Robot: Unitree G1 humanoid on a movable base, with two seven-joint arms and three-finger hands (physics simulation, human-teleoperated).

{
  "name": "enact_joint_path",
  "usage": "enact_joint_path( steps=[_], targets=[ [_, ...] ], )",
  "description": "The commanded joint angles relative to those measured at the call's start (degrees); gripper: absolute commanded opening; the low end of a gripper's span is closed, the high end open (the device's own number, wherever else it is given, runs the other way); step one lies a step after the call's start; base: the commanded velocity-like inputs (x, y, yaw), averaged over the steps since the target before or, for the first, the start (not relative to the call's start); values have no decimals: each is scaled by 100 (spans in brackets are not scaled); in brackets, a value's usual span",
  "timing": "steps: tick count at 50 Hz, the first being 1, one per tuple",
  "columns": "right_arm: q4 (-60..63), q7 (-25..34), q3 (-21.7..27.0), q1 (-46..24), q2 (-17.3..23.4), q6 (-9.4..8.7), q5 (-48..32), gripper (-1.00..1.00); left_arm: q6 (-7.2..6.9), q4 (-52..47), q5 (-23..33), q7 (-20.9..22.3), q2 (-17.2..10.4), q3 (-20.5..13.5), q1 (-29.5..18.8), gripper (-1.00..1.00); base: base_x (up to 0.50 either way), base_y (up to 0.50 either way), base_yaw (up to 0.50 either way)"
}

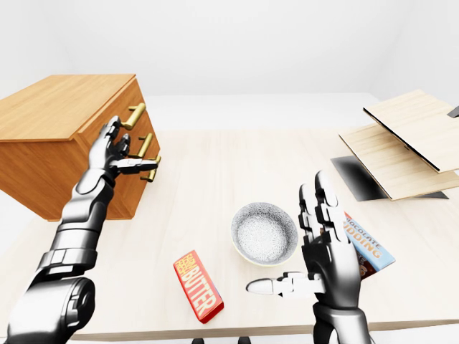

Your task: Close the top drawer of the cabinet and put the bowl on top of it.

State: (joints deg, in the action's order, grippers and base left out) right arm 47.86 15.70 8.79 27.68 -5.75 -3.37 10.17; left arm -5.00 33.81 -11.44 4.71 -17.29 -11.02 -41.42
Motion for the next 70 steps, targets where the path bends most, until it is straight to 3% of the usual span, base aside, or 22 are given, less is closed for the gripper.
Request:
enact_joint_path(
  steps=[1, 25, 31, 39, 51, 61, 70],
  targets=[
    [73, 51, -51, 154, -27, 105, 5, 100, 0, 646, -100, 25, -72, -2, -29, 100, 0, 0, 0],
    [148, 56, -30, 205, -46, 65, 47, 100, 0, -115, -564, -79, -438, -288, 267, 100, 0, 0, 0],
    [37, 62, -17, 156, -40, 128, 38, 100, 0, -228, -725, -81, -545, -401, 345, 100, 0, 0, 0],
    [-9, 51, -15, 127, -28, 143, 32, 100, 0, -610, -846, -123, -541, -393, 504, 100, 0, 0, 0],
    [71, 12, -21, 82, -20, 19, 19, 100, 0, -3182, -827, -281, -117, -325, 1418, 100, 0, 0, 0],
    [102, 39, -13, 108, -30, 13, 35, 100, 0, -4855, -754, -89, 278, -256, 2055, 100, 0, 0, 0],
    [81, 24, 10, 59, -18, -12, 43, 100, 0, -5860, -300, 118, 696, 194, 2478, 100, 0, 0, 0]
  ],
)
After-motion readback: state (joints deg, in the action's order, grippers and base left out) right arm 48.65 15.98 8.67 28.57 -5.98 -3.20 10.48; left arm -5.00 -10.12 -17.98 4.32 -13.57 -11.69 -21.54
